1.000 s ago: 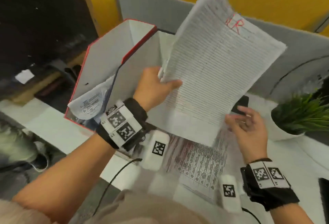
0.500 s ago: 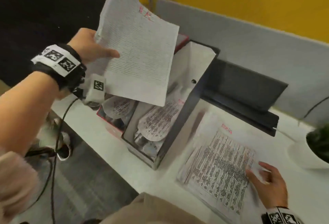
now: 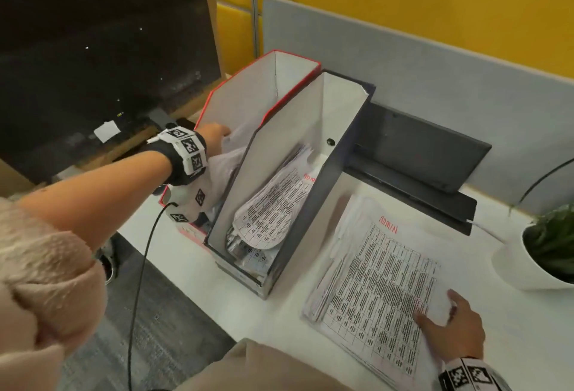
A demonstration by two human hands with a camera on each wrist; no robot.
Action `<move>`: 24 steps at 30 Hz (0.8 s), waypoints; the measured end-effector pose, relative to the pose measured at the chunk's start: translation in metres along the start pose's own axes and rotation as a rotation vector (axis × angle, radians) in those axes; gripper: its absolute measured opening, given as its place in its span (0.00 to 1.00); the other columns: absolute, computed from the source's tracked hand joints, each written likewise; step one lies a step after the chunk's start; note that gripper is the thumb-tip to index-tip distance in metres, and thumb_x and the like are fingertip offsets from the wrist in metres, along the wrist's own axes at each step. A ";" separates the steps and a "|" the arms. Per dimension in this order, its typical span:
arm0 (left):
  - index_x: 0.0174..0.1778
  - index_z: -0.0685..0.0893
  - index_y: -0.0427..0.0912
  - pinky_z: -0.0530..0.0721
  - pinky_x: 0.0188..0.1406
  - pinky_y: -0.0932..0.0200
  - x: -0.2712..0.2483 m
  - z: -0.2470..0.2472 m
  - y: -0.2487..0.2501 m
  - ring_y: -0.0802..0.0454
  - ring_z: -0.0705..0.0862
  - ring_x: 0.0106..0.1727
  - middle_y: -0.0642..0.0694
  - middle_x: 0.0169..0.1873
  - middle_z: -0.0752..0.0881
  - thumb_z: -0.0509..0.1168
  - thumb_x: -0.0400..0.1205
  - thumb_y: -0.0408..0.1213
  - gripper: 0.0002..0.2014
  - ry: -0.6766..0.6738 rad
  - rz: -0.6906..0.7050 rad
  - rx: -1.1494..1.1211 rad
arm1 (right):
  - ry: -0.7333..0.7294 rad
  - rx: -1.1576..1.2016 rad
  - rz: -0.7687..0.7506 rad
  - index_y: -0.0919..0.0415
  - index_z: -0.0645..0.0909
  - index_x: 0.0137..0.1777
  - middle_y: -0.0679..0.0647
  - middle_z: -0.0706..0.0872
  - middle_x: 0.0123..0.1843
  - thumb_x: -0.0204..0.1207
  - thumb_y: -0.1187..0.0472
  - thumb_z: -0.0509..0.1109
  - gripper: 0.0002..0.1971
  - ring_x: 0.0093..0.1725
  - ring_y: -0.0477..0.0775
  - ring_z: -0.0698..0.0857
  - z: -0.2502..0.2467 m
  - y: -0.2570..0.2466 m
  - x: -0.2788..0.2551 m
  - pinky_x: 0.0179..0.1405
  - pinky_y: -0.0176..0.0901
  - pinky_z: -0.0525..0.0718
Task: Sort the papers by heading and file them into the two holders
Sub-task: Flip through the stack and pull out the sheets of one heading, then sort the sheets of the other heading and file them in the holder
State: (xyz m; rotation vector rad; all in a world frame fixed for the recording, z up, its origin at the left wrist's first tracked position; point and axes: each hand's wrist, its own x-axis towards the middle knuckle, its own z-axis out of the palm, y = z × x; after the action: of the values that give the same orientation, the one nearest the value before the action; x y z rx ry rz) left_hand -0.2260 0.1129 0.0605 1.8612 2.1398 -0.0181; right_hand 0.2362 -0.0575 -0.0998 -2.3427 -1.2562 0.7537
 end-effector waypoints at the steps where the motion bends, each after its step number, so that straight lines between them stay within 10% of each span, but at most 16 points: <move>1: 0.71 0.74 0.34 0.73 0.63 0.52 0.001 0.003 0.001 0.36 0.77 0.66 0.32 0.66 0.78 0.67 0.77 0.27 0.25 -0.045 -0.009 0.018 | -0.004 -0.005 0.000 0.63 0.67 0.76 0.69 0.77 0.68 0.59 0.57 0.84 0.45 0.68 0.70 0.76 0.000 0.001 0.000 0.71 0.63 0.72; 6: 0.72 0.72 0.38 0.76 0.63 0.50 0.000 0.009 0.000 0.39 0.79 0.64 0.36 0.64 0.81 0.73 0.73 0.27 0.30 -0.109 -0.037 0.060 | -0.012 -0.009 0.005 0.63 0.66 0.76 0.69 0.77 0.68 0.59 0.57 0.84 0.46 0.68 0.69 0.76 0.002 0.004 0.001 0.71 0.63 0.72; 12: 0.65 0.79 0.42 0.80 0.56 0.53 -0.005 -0.025 0.010 0.47 0.83 0.54 0.42 0.56 0.85 0.67 0.78 0.27 0.19 0.130 -0.015 -0.258 | -0.016 0.002 0.021 0.66 0.61 0.79 0.69 0.75 0.71 0.58 0.57 0.84 0.51 0.70 0.69 0.75 0.002 0.004 0.003 0.73 0.63 0.70; 18: 0.55 0.83 0.45 0.83 0.38 0.67 -0.046 -0.061 0.083 0.55 0.86 0.40 0.47 0.45 0.86 0.64 0.81 0.32 0.09 0.505 0.240 -0.640 | -0.021 -0.033 0.014 0.67 0.62 0.78 0.69 0.77 0.69 0.58 0.55 0.84 0.50 0.68 0.69 0.76 0.001 0.002 0.002 0.71 0.62 0.72; 24: 0.49 0.85 0.37 0.83 0.38 0.69 -0.085 -0.035 0.183 0.59 0.82 0.36 0.52 0.38 0.83 0.64 0.79 0.27 0.07 0.434 0.559 -0.868 | -0.042 -0.001 0.036 0.64 0.62 0.79 0.66 0.73 0.71 0.59 0.56 0.84 0.49 0.71 0.67 0.73 0.001 -0.002 -0.001 0.73 0.60 0.71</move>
State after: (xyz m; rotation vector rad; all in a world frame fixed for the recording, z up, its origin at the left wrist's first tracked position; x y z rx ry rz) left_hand -0.0467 0.0672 0.1481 1.8726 1.3485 1.2985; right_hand 0.2336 -0.0575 -0.0995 -2.3680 -1.2354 0.8185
